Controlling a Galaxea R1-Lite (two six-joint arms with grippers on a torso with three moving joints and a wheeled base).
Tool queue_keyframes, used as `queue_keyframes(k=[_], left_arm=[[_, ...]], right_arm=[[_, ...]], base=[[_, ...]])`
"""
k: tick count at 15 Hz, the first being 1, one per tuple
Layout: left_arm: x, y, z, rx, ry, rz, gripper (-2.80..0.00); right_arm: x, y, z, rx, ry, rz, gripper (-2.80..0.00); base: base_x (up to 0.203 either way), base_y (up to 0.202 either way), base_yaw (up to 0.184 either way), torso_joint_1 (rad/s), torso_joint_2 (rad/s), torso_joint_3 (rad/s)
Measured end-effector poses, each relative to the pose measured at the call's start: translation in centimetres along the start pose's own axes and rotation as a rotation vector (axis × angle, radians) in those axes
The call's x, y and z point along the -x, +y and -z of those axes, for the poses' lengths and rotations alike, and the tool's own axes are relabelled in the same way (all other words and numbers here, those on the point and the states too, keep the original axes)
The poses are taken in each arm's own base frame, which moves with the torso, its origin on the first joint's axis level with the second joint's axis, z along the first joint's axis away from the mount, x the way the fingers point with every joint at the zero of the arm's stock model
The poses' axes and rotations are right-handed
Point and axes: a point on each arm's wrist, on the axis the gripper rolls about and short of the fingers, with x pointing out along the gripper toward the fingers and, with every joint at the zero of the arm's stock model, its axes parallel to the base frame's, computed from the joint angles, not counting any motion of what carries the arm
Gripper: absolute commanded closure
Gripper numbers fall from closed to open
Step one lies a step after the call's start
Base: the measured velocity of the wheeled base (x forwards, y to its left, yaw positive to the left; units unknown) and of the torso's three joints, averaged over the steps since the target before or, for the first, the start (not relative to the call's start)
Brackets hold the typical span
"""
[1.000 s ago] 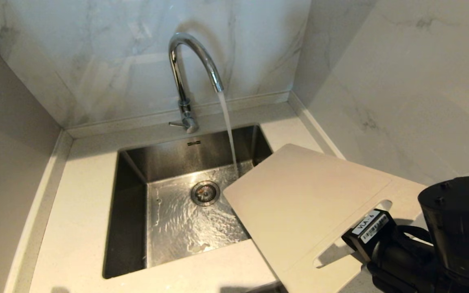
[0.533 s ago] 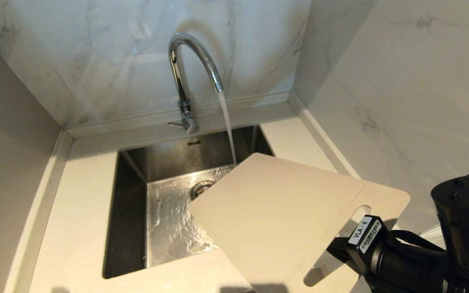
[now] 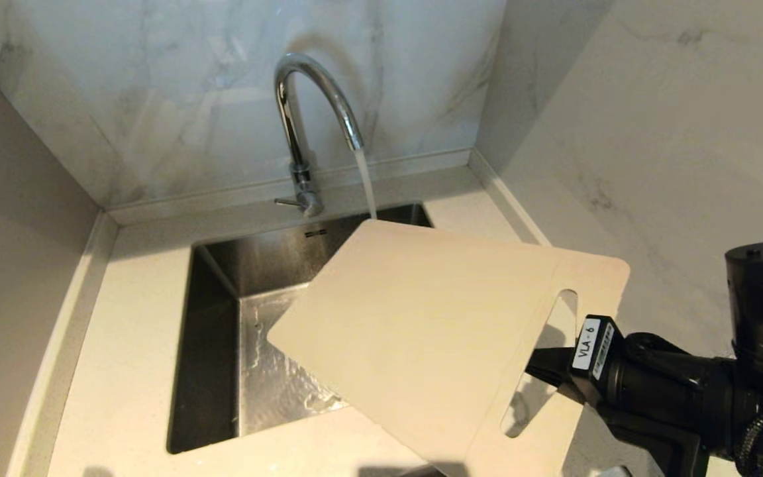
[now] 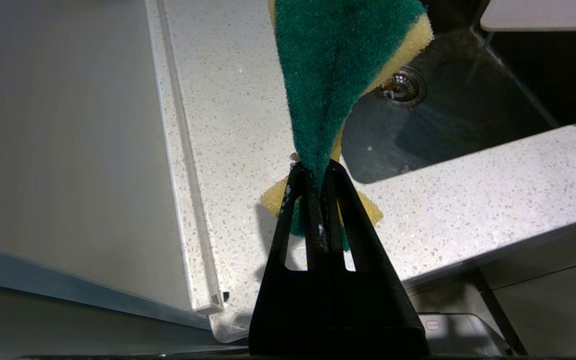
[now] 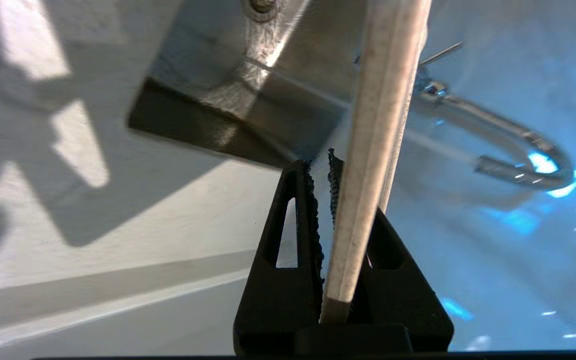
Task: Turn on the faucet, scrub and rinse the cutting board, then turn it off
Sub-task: Pick up the cutting board
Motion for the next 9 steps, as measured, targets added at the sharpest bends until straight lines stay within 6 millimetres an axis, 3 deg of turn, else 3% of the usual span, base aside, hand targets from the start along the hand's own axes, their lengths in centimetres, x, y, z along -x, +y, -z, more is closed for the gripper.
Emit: queue_keyframes(k=[9], left_arm=[[0.0,0.0,0.0,0.000,0.000,-0.001,0.00]], right_arm=[[-2.6,-1.2,1.2,0.236,-0.174,0.095,0.00]], base=[[0.000,0.000,0.000,0.000,0.00,0.000]])
